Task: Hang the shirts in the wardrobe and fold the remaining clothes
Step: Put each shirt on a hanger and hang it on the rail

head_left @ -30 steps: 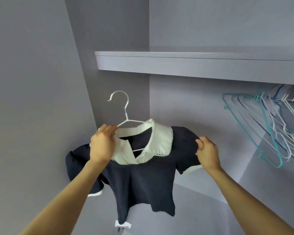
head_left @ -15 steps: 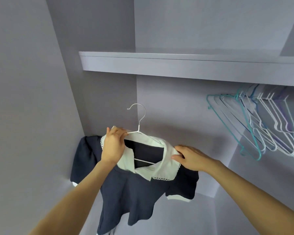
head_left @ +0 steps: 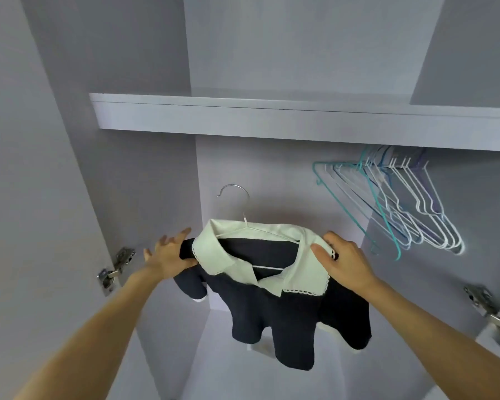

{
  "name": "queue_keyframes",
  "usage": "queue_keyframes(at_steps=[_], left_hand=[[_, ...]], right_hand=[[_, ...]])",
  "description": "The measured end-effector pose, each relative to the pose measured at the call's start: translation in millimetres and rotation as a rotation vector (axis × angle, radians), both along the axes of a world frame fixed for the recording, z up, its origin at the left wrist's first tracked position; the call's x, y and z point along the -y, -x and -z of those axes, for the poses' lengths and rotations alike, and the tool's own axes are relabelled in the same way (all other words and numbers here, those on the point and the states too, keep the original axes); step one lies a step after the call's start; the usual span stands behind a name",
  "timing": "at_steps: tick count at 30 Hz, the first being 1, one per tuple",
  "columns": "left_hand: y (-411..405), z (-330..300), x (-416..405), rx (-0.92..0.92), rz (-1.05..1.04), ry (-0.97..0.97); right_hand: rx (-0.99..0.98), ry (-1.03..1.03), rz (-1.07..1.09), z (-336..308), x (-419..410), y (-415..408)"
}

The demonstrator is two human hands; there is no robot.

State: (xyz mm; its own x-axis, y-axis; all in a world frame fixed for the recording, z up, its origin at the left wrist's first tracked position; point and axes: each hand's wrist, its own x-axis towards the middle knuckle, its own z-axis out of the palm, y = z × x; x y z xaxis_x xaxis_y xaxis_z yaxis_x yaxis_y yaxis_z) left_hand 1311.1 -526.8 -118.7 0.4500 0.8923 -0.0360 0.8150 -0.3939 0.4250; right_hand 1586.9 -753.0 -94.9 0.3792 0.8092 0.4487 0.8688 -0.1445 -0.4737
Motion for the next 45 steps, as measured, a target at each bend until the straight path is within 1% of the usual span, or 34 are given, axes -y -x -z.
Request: queue_keyframes(at_steps=[1, 3, 7, 9, 11, 12, 14, 17, 19, 20, 22, 24, 26, 30, 32, 34, 36, 40, 42, 45], left_hand=[[-0.2, 0.2, -5.7, -0.024, 0.004, -0.022], [-0.9, 3.5, -10.1, 0.006, -0.008, -0.059], [-11.4, 14.4, -4.2, -0.002, -0.004, -0.025], [-15.2, 13.9, -4.4, -0.012, 0.001, -0.002], [-18.7, 5.0, -7.4, -0.043, -0.048, -0.038], [-19.9, -2.0, -8.2, -0.029, -0.085, -0.075], [-18.5, -16.1, -4.4, 0.054, -0.131, -0.139], [-10.0, -35.2, 1.0, 0.210, -0.127, -0.276], [-5.3, -47.6, 2.4, 0.278, -0.122, -0.421], [-1.5, -53.0, 2.3, 0.311, -0.125, -0.495], [1.8, -64.3, 1.5, 0.351, -0.104, -0.625], [4.3, -72.8, -6.0, 0.320, -0.085, -0.737], [3.4, -82.3, -18.1, 0.298, -0.080, -0.801], [-0.1, -106.3, -46.8, 0.314, -0.117, -0.908], [-3.0, -115.3, -61.7, 0.273, -0.104, -0.970], [-5.7, -120.1, -76.6, 0.233, -0.089, -1.025], [-6.9, -119.8, -87.6, 0.241, -0.085, -1.073], [-6.9, -115.3, -99.2, 0.260, -0.066, -1.139], [-5.4, -114.8, -101.5, 0.241, -0.063, -1.150], [-0.9, -114.2, -99.3, 0.235, -0.052, -1.114]], right_hand=[[-0.009, 0.000, 0.025, -0.3, 2.3, -0.9], [-0.004, 0.049, 0.046, -1.4, 4.2, -2.0], [0.069, 0.371, 0.013, -1.9, 12.2, -5.7], [0.074, 0.438, 0.067, -0.6, 10.1, 0.3], [0.041, 0.414, 0.158, 1.1, -3.6, 14.9], [-0.005, 0.390, 0.195, 1.3, -15.0, 24.5], [-0.138, 0.343, 0.244, 1.4, -40.2, 47.2], [-0.349, 0.240, 0.214, -3.7, -76.0, 76.2], [-0.418, 0.195, 0.160, -11.8, -94.2, 88.6], [-0.399, 0.186, 0.129, -15.2, -104.6, 93.9], [-0.284, 0.152, 0.100, -23.2, -121.0, 99.2], [-0.137, 0.092, 0.102, -27.7, -141.4, 104.6], [-0.003, 0.039, 0.115, -27.0, -160.4, 106.8], [0.118, -0.070, 0.135, -18.0, -196.2, 104.8], [0.166, -0.093, 0.139, -16.0, -216.2, 102.1], [0.184, -0.103, 0.132, -17.6, -239.4, 100.8], [0.192, -0.097, 0.121, -20.0, -260.6, 102.2], [0.141, -0.054, 0.095, -19.0, -291.7, 107.9], [0.116, -0.027, 0.074, -14.2, -299.6, 113.2], [0.063, 0.008, 0.018, -6.6, -300.5, 120.8]])
